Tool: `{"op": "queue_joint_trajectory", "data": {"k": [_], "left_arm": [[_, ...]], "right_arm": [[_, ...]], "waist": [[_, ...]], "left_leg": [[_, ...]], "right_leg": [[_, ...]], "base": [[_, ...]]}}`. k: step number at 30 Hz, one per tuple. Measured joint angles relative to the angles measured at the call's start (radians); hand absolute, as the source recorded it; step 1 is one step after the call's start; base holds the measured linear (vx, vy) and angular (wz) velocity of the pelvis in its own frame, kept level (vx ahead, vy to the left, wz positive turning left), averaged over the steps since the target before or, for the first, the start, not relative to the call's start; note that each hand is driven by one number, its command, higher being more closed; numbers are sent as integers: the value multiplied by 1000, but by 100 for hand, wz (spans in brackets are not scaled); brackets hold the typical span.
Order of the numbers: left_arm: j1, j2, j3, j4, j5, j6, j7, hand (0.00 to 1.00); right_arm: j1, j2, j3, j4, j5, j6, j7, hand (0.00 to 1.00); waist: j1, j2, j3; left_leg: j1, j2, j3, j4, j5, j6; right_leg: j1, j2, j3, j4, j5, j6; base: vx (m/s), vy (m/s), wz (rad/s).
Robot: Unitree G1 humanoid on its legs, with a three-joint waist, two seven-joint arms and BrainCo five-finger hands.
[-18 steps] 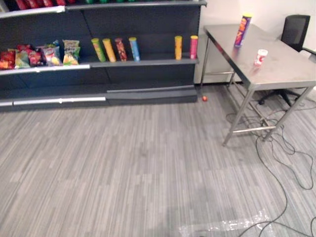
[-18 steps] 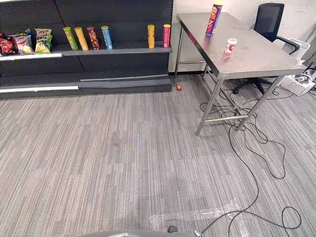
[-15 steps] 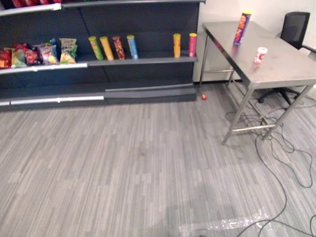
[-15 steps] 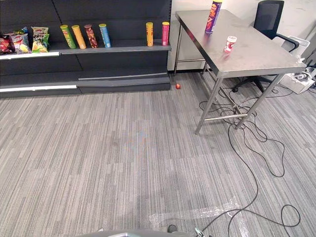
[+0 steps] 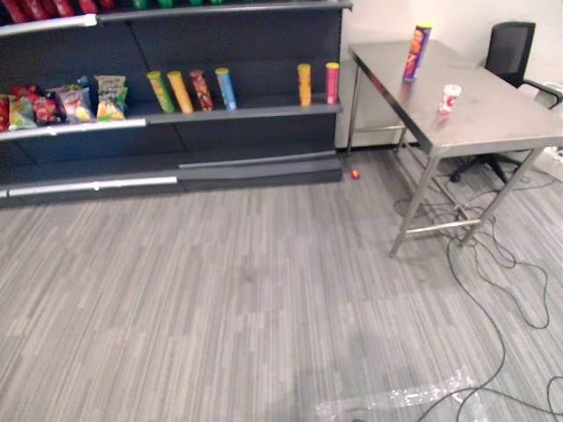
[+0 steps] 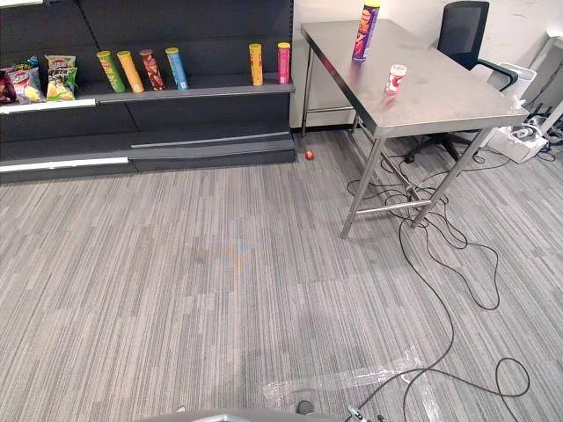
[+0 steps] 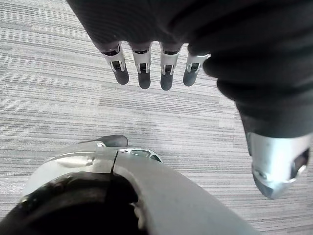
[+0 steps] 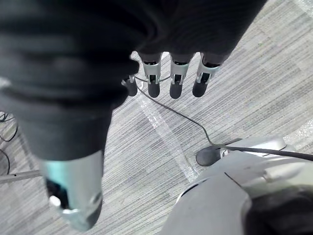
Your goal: Put the gum and the chips on the shelf.
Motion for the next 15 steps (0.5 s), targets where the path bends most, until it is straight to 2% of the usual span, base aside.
{"op": "queue_joint_trajectory", "data": {"k": [2, 5, 9, 15], "left_arm": [[0, 0, 0, 0, 0, -3, 0, 0], [0, 0, 0, -2, 0, -10, -1, 0], [0, 2, 0, -1, -19, -11, -5, 0], [1, 2, 0, -1, -33, -11, -6, 0]], "right_arm": [[0, -4, 13, -1, -36, -4, 5, 0], [-1, -5, 14, -1, -32, -4, 23, 0], [-1, -1, 9, 4, 61, 0, 43, 0], [-2, 0, 6, 3, 57, -3, 45, 0]], "waist": [[1, 0, 0], [2, -2, 5], [2, -2, 5], [3, -5, 8]], "left_leg": [[5, 1, 0, -3, -3, -4], [19, 1, 2, -2, -10, -16], [19, 0, 4, 3, -15, -23], [8, 3, -4, 13, -15, -24]], "right_leg": [[4, 2, -1, -1, 0, 0], [17, 1, -2, -2, 0, 0], [19, -1, -2, -2, 0, 0], [16, -1, -11, -2, -1, 0]], "base": [[21, -33, -1], [16, -28, -4], [-16, -36, -3], [-46, -50, 5]]}}
